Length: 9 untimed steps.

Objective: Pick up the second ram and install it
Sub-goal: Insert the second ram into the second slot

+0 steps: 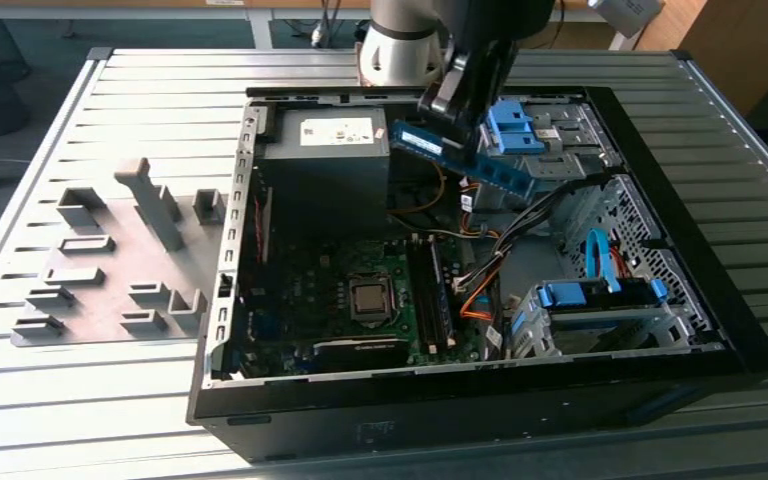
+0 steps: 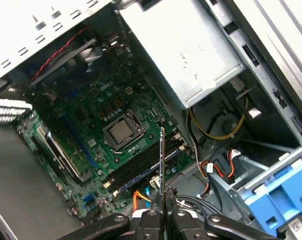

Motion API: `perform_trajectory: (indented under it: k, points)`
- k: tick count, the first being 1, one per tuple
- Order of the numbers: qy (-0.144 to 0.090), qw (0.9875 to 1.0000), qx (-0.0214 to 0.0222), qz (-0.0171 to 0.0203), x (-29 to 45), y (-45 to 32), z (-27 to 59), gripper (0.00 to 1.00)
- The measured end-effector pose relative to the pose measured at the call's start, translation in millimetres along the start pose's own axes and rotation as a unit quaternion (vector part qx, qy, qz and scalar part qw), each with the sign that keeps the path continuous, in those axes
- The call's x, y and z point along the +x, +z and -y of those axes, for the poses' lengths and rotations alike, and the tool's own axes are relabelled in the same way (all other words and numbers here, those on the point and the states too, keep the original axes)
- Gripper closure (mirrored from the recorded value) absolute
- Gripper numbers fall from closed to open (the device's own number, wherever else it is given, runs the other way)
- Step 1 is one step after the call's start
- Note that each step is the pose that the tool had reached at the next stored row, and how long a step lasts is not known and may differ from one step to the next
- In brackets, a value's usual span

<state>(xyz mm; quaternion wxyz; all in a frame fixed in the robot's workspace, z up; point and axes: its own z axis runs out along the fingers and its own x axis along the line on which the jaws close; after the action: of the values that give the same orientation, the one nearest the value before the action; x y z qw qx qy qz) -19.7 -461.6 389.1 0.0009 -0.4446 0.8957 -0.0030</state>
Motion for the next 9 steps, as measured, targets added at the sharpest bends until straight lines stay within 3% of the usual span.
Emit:
perform_trajectory:
  k: [5,9]
  points:
    - [0.046,0.999,0.0003,-0.0007,0.0,1.7,0.0,0.86]
    - [0.082,0.9966,0.0004,-0.0012,0.0,3.0,0.0,0.86]
